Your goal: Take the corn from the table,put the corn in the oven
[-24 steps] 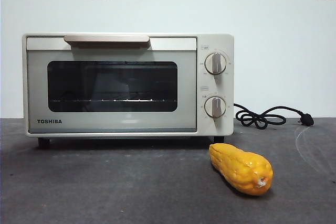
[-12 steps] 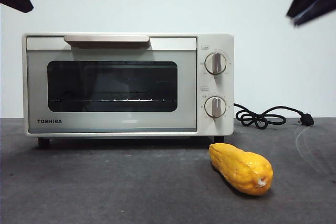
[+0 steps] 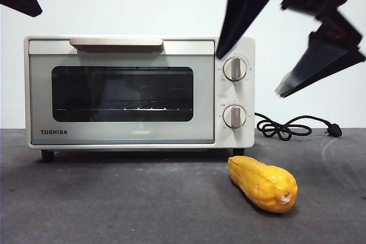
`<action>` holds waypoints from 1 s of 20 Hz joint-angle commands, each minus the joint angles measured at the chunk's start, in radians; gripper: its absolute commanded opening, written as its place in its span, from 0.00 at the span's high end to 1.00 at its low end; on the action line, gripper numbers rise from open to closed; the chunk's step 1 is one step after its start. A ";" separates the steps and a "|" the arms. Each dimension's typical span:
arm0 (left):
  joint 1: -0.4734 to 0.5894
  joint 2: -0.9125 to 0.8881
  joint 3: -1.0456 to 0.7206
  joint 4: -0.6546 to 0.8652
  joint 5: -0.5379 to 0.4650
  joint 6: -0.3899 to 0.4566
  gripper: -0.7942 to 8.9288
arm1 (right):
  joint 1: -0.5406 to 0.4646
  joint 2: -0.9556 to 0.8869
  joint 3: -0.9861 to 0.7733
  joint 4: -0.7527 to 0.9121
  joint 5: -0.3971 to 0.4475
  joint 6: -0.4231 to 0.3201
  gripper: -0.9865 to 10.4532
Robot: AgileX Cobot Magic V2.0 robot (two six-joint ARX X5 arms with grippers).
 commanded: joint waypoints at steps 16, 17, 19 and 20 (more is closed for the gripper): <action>-0.003 0.003 0.001 0.015 0.000 0.012 0.92 | 0.029 0.359 0.003 0.092 0.148 0.056 0.61; -0.003 0.003 0.001 0.015 0.000 0.012 0.92 | 0.029 0.361 0.003 0.090 0.148 0.056 0.68; -0.003 0.003 0.001 0.016 -0.006 0.012 0.92 | 0.029 0.361 0.003 0.089 0.148 0.055 0.85; -0.003 0.003 0.001 0.016 -0.018 0.012 0.92 | 0.029 0.361 0.003 0.088 0.148 0.055 0.92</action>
